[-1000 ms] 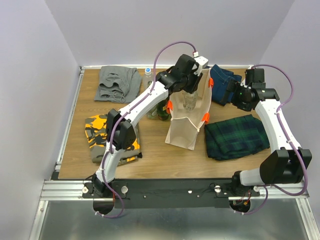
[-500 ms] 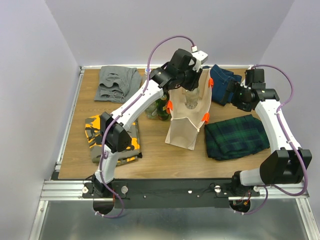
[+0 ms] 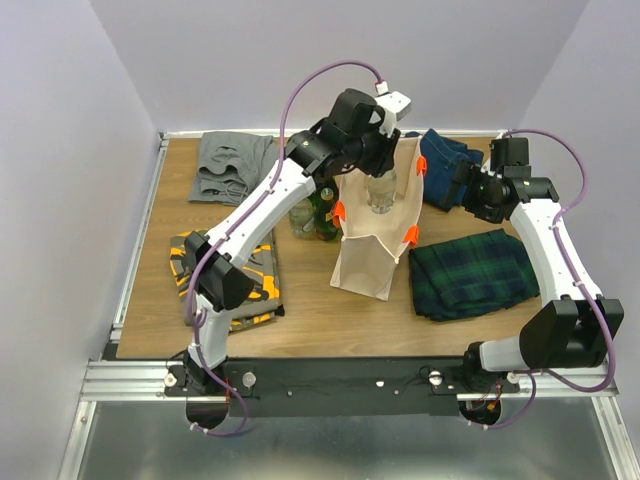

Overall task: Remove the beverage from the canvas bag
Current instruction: Place the drink at the center of the board.

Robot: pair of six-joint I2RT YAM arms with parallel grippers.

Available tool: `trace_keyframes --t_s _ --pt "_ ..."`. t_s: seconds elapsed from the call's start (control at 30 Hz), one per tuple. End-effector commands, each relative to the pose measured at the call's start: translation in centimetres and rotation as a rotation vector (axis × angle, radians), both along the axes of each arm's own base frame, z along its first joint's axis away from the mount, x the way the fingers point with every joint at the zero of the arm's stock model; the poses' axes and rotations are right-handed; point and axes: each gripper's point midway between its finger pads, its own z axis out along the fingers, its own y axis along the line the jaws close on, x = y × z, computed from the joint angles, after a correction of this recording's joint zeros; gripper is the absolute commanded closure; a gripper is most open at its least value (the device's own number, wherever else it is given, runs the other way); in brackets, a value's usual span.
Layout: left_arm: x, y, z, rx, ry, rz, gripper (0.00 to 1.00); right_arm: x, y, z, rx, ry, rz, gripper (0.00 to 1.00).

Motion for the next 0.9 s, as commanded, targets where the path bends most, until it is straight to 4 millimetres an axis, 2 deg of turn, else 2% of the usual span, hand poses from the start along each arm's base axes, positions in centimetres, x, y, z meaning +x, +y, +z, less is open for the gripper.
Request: trace_keyframes --t_s 0.0,0.6,0.87 --pt "-2.3 0.5 10.6 -0.195 -0.183 -0.051 1.0 -0.3 -0.1 0.3 -0.001 -0.015 -0.007 0.0" --pt "-4.6 3.0 15.1 -0.239 -0.253 -0.04 1.0 -0.4 0.0 0.1 0.006 -0.008 -0.005 0.0" --pt "-5.1 5.1 17.4 -0.258 -0.314 0.023 1.0 -0.5 0.0 0.2 0.006 -0.008 -0.007 0.0"
